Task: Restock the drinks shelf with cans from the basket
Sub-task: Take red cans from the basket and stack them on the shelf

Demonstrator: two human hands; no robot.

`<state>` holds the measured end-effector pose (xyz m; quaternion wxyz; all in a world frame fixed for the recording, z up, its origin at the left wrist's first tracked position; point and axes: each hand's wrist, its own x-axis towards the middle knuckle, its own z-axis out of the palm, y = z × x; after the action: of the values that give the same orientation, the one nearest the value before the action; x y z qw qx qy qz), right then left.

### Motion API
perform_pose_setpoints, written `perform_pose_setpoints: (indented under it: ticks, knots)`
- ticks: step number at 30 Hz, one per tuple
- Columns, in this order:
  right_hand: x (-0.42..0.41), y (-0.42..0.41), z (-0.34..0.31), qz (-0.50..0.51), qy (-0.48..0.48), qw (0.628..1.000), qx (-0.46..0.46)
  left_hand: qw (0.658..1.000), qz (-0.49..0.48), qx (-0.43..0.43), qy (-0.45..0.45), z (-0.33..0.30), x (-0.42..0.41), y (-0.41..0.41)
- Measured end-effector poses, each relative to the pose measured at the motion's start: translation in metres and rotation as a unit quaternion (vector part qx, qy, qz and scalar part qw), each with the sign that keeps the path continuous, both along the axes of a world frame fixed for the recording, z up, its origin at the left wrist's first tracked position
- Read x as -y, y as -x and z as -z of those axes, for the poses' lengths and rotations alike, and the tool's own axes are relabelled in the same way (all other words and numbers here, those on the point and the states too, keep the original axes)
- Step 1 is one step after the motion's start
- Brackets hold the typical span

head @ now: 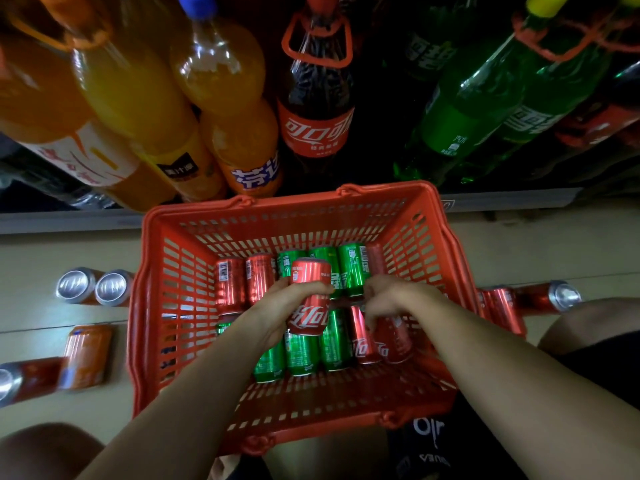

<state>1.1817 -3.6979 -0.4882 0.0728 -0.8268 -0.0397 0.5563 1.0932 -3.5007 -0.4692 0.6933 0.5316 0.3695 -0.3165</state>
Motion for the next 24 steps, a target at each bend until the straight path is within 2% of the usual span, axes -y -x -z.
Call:
perform_pose_setpoints:
  ticks: [3,6,10,17,19,24]
  knots:
    - [-0.003,-0.007,-0.005,0.193,-0.114,0.974,-0.016,0.999,0.013,0.005,0.033,-0.004,-0.001,-0.003]
    - [-0.012,-0.008,-0.011,0.347,-0.231,0.905,-0.086,0.996,0.022,0.021,0.085,-0.018,-0.005,-0.007]
    - [-0.022,-0.005,-0.013,0.404,-0.291,0.858,-0.128,0.993,-0.002,0.014,0.120,-0.027,-0.017,-0.006]
    - [-0.030,0.006,-0.008,0.555,-0.323,0.752,-0.151,0.983,0.040,0.000,0.177,-0.024,-0.017,-0.004]
    - [-0.036,0.008,-0.012,0.569,-0.324,0.739,-0.156,0.986,0.045,0.003,0.163,-0.026,-0.014,-0.006]
    - [-0.039,0.014,-0.015,0.577,-0.318,0.736,-0.153,0.991,0.061,0.000,0.116,-0.026,-0.007,-0.005]
